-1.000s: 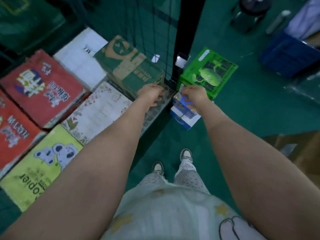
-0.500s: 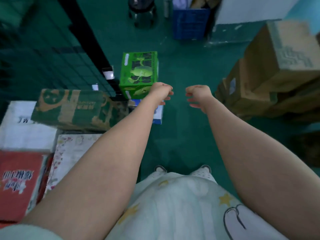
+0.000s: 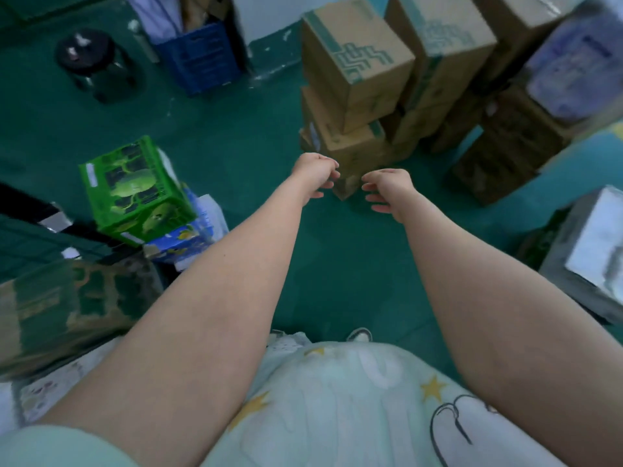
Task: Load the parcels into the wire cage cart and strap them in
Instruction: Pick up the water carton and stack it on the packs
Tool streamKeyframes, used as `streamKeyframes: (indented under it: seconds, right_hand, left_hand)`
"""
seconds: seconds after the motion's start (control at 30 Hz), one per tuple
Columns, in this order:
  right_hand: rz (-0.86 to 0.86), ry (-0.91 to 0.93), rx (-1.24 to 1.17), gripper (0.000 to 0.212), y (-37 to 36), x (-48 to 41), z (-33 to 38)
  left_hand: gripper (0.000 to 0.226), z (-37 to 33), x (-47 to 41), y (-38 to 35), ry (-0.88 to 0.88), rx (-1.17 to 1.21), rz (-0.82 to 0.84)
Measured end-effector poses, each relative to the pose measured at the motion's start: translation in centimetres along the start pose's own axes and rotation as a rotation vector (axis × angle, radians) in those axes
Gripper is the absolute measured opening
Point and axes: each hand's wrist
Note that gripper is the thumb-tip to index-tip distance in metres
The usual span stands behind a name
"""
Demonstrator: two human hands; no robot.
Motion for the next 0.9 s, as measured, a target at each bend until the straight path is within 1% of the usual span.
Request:
streamKeyframes:
  seconds: [0.13, 0.23, 0.37, 0.57, 0.7, 0.9]
  right_hand:
    - [-0.082, -0.038, -0.066, 0.02, 6.2, -0.3, -2.0]
    - [-0.139, -0.067, -0.12, 0.021, 10.9, -0.4, -3.8]
    - [-0.224, -0.114, -0.192, 0.025, 16.9, -0.5, -6.5]
    - [-0.34, -0.185, -0.286, 0.02, 23.7, -0.8, -10.1]
    - [-0.419, -0.251, -0.388, 0.024, 27.7, -1.0, -12.2]
    - [-0.558, -0.342, -0.527, 0.023, 34.4, -2.6, -15.6]
  left_hand:
    - [0.017, -1.8, 0.5, -6.1, -0.028, -0.074, 0.086]
    - [0.014, -3.4, 0.9, -10.7, -0.051, -0.126, 0.125]
    - [0.016, -5.5, 1.4, -16.8, -0.092, -0.191, 0.175]
    - [0.018, -7.9, 2.5, -24.8, -0.143, -0.282, 0.266]
    - [0.015, -9.0, 2.1, -29.2, -0.142, -0.356, 0.327]
    - [0.016, -11.0, 0.8, -37.0, -0.153, -0.479, 0.435]
Point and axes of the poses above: each hand's wrist, its own x-axis away from the middle knuckle, its own y-axis out of the back of the hand, z = x × y, and after that the axes turned 2 degrees about y, right-handed
